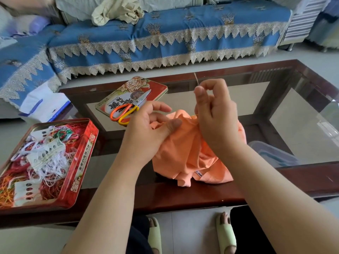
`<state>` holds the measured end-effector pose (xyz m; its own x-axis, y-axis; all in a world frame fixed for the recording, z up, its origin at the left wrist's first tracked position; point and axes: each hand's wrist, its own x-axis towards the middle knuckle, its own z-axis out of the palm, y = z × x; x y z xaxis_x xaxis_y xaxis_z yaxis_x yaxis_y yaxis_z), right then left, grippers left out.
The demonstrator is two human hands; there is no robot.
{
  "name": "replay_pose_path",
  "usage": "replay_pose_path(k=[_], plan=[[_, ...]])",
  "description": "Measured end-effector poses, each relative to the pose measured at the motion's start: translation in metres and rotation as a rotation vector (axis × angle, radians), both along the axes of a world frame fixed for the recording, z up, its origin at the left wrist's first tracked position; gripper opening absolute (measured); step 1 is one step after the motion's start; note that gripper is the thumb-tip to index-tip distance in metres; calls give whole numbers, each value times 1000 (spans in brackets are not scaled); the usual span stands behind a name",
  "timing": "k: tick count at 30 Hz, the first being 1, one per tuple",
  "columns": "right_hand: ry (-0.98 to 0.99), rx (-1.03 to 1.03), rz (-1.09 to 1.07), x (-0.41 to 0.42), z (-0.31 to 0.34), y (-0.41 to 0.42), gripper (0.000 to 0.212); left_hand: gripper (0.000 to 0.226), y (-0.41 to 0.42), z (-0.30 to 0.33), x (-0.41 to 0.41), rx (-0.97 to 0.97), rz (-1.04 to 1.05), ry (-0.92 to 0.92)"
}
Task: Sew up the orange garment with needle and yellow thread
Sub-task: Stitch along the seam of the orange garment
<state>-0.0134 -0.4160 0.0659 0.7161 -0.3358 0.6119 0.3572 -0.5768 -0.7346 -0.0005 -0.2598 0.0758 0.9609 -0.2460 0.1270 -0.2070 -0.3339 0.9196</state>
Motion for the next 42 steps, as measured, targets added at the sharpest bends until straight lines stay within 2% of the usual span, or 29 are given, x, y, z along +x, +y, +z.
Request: replay_pose_path(k=[3,4,9,12,17,22,26,30,33,35,38,40,42], plan=[[39,-16,28,0,-4,2,8,65,1,0,-1,245,-58,181],[49,-23,34,-1,-4,2,8,70,2,1,-1,270,-92,238],[96,-58,66,-2,-3,-1,10,64,8,4,-2,84,-161,351],[119,-55,41,2,-6,-5,16,53,10,5,-2,-33,-152,399],[120,-6,33,7,-9,-10,14,38,8,4,-5,-48,-137,332],[205,75,31,13,-10,-15,13,39,9,6,-7,-78,-160,393],[255,66,-27,18,-14,-20,18,39,9,7,-8,-39,-145,361],[132,-1,-134,18,-11,-24,14,54,10,6,-7,27,-129,289],[-13,98,-37,2,2,-17,13,44,10,9,-9,47,-101,282],[-9,30,80,-10,6,-7,13,44,10,10,-9,40,-95,283],[35,-220,90,-15,-1,8,20,40,9,11,-10,11,-96,277],[35,-259,79,-13,-8,13,34,36,8,10,-11,2,-101,256],[11,-267,66,-11,-11,16,38,33,8,9,-11,-16,-108,236]])
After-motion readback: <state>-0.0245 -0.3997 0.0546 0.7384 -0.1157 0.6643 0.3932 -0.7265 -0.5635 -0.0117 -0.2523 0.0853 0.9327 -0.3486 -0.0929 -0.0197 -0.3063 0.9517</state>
